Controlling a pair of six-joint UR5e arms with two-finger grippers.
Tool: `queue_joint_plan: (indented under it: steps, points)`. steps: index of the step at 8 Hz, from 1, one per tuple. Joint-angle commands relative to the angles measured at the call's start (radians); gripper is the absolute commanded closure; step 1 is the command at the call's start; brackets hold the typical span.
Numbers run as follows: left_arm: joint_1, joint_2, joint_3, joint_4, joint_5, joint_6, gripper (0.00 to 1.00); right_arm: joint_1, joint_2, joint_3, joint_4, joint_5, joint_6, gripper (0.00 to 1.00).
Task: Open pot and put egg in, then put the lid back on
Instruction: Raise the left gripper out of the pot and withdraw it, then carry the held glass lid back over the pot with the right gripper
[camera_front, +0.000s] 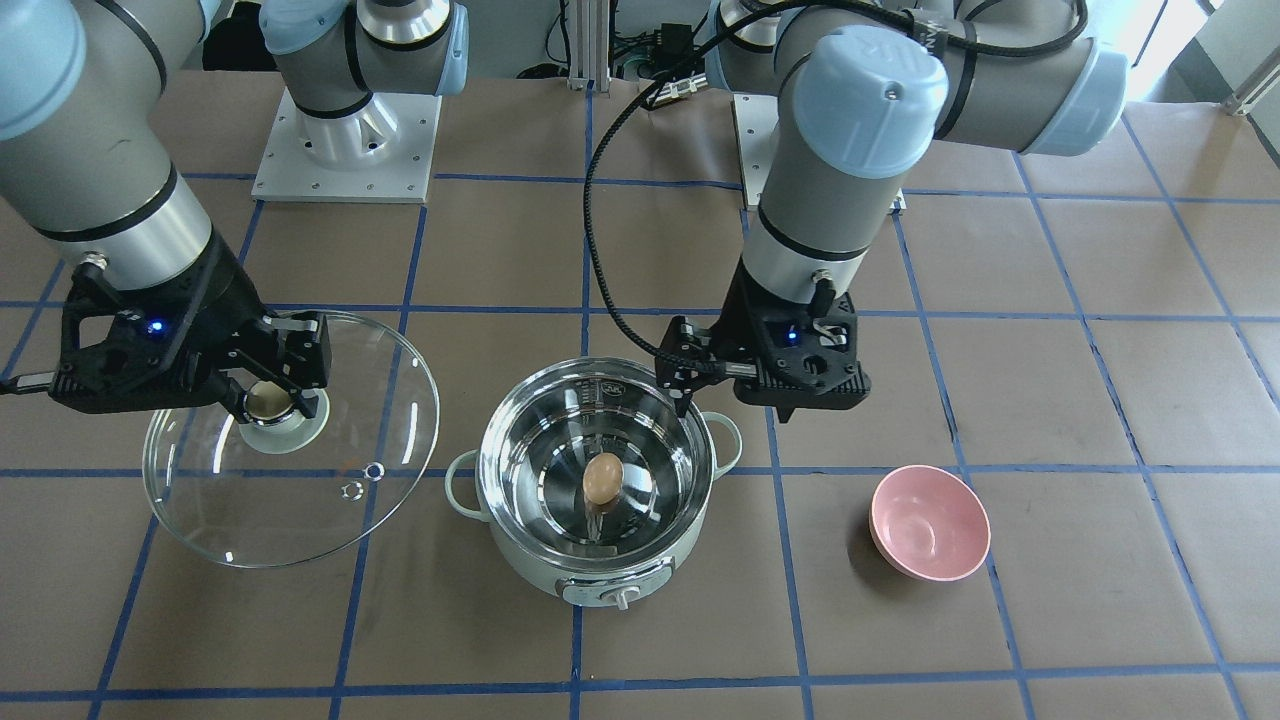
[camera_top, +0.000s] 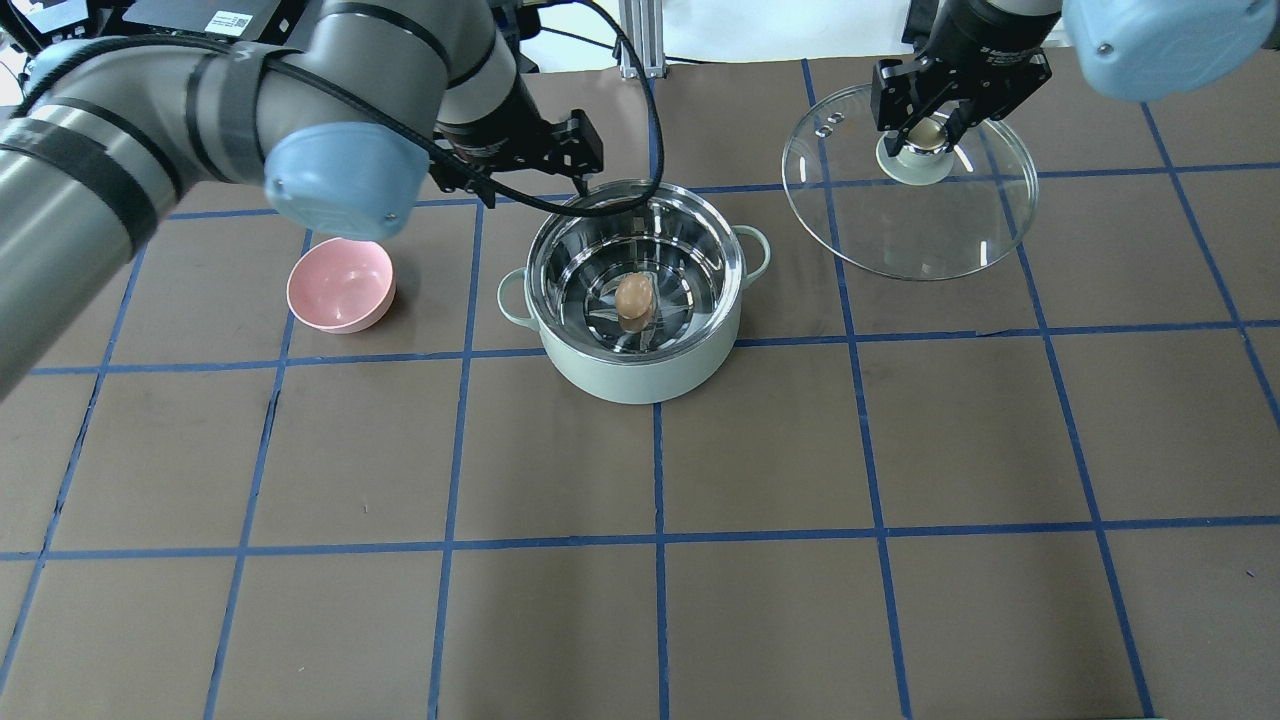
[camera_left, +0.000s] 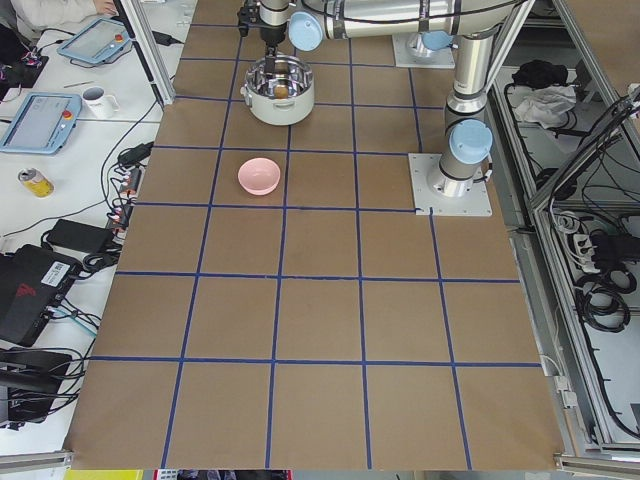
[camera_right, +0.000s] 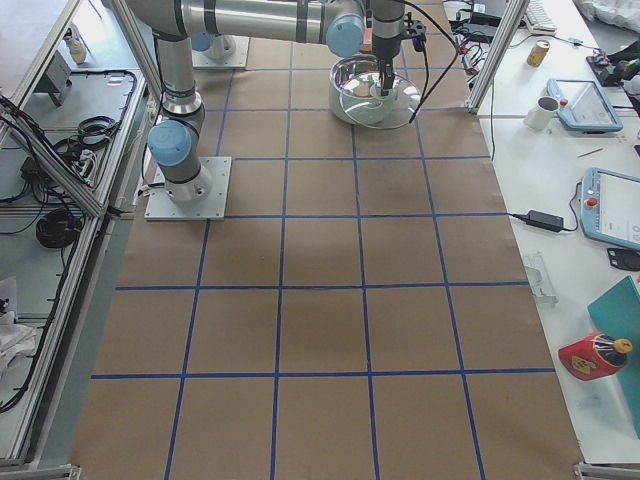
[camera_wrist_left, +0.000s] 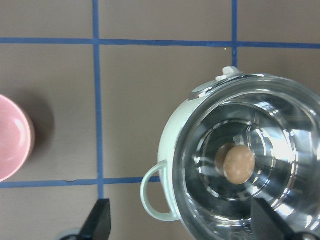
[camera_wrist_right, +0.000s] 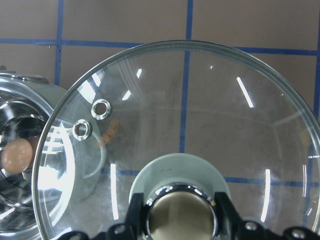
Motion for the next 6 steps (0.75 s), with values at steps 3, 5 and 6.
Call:
queue_joint_plan:
  steps: [3, 5, 6]
  points:
    - [0.137, 0.187, -0.001, -0.224, 0.076, 0.24, 0.0, 0.222, 0.072, -0.014, -0.09, -0.003, 0.236, 1.0]
    - [0.13, 0.22, -0.001, -0.255, 0.078, 0.233, 0.0, 0.314, 0.144, -0.048, -0.133, -0.015, 0.362, 1.0]
    - [0.124, 0.223, -0.004, -0.258, 0.078, 0.23, 0.0, 0.342, 0.167, -0.072, -0.132, -0.018, 0.373, 1.0]
